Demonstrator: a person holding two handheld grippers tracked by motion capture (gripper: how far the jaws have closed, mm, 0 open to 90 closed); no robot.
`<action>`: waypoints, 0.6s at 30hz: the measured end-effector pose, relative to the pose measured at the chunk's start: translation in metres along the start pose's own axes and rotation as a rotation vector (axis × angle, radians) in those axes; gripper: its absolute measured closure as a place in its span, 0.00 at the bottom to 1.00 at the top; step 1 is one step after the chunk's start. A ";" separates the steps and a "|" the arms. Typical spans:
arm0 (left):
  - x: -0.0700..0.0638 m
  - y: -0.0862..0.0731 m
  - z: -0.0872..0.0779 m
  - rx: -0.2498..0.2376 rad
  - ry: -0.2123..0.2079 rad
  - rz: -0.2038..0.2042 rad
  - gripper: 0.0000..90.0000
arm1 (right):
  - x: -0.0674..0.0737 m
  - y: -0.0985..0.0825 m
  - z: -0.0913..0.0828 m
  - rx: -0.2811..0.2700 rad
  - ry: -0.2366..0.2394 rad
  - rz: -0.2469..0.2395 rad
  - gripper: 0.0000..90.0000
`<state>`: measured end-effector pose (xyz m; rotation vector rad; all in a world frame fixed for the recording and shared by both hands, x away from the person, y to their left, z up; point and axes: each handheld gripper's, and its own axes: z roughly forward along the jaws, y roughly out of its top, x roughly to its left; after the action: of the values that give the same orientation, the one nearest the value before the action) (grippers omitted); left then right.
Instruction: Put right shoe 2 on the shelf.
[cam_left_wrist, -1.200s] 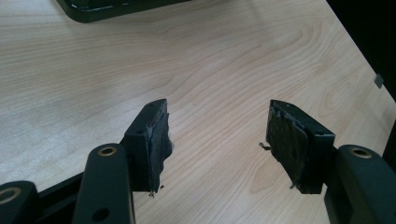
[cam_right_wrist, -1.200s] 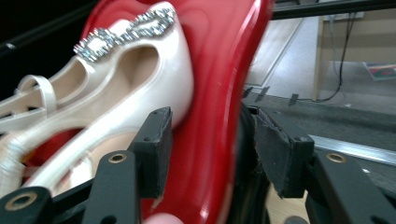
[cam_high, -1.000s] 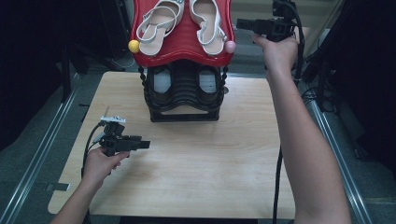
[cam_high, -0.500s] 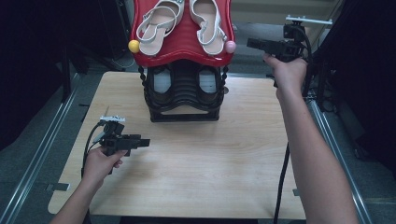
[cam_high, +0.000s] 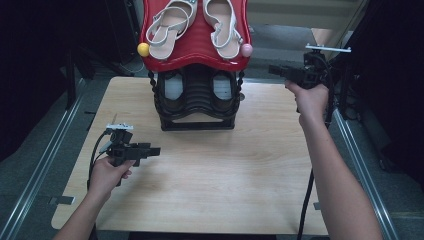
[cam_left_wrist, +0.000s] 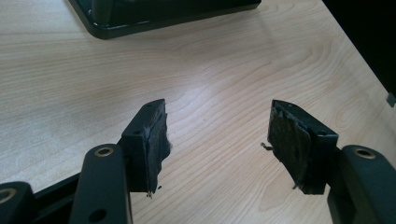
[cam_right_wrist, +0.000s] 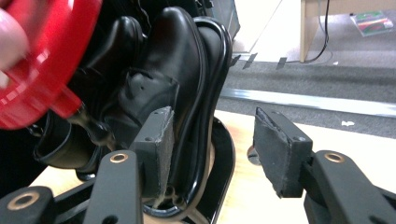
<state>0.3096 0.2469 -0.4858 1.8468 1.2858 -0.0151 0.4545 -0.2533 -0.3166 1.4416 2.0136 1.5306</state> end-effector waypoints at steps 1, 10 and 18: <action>0.000 0.000 0.000 0.001 0.001 -0.001 0.42 | -0.002 -0.003 0.000 0.005 0.003 0.002 0.55; 0.000 0.000 0.001 0.002 -0.003 -0.007 0.40 | -0.010 -0.038 0.005 0.035 0.035 0.026 0.55; 0.000 0.000 0.002 0.004 -0.006 -0.005 0.40 | -0.012 -0.064 0.008 0.061 0.061 0.035 0.55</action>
<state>0.3109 0.2455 -0.4871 1.8456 1.2869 -0.0254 0.4301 -0.2560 -0.3775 1.4774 2.0977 1.5583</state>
